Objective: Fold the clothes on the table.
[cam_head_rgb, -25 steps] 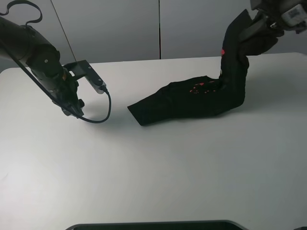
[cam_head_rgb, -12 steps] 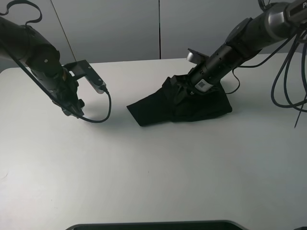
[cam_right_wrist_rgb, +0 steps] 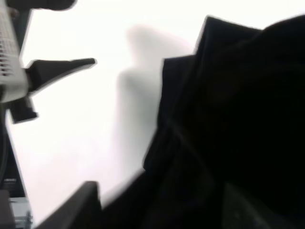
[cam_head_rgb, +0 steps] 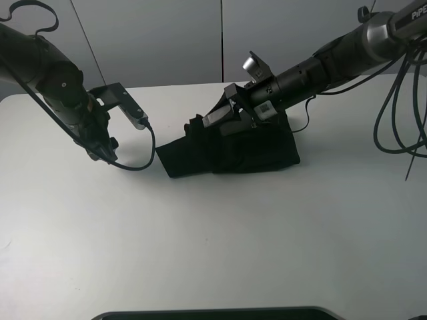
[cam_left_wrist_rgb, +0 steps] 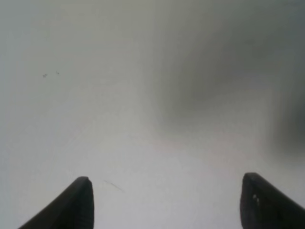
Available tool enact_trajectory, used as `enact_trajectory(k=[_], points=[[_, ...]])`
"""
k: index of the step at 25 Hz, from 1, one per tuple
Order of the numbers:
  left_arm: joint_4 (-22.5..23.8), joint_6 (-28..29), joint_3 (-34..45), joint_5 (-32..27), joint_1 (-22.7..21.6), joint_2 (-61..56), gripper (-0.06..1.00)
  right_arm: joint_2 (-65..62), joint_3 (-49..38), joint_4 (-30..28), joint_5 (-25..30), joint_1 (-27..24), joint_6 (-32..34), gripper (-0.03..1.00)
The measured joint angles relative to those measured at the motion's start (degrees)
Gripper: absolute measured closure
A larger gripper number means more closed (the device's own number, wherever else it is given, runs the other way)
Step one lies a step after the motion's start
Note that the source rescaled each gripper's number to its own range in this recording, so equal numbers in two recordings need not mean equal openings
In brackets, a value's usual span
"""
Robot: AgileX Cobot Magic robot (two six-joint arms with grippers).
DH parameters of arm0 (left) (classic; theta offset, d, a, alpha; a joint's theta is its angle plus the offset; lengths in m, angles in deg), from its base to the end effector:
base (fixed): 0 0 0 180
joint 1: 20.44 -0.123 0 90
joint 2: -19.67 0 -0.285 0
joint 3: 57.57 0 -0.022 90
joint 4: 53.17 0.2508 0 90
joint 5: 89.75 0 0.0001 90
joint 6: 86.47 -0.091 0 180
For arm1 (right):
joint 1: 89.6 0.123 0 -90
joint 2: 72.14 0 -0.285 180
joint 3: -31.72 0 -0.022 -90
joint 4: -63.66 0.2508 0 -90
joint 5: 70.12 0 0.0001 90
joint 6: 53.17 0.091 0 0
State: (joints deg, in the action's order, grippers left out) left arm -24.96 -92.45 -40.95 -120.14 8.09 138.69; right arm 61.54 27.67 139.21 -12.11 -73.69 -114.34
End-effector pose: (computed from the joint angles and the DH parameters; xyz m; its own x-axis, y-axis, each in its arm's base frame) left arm 0.3224 -0.1505 0.1238 -0.5155 0.8463 -0.1344 0.7757 0.5275 0.3464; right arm 0.3641 0.1816 0.1097 -0.9215 -0.2328 -0.3109 -0.3869 0.4822 0.7860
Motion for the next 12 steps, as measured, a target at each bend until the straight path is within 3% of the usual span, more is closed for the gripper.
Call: enact_trajectory(k=[7,12], points=[[0.0,0.0,0.0,-0.1,0.0,0.0,0.11,0.0,0.0,-0.8,1.4,0.7,-4.0,0.27],[-1.4,0.0,0.0,-0.2,0.0,0.0,0.11,0.0,0.0,-7.7,-0.6,0.7,-3.4,0.27]])
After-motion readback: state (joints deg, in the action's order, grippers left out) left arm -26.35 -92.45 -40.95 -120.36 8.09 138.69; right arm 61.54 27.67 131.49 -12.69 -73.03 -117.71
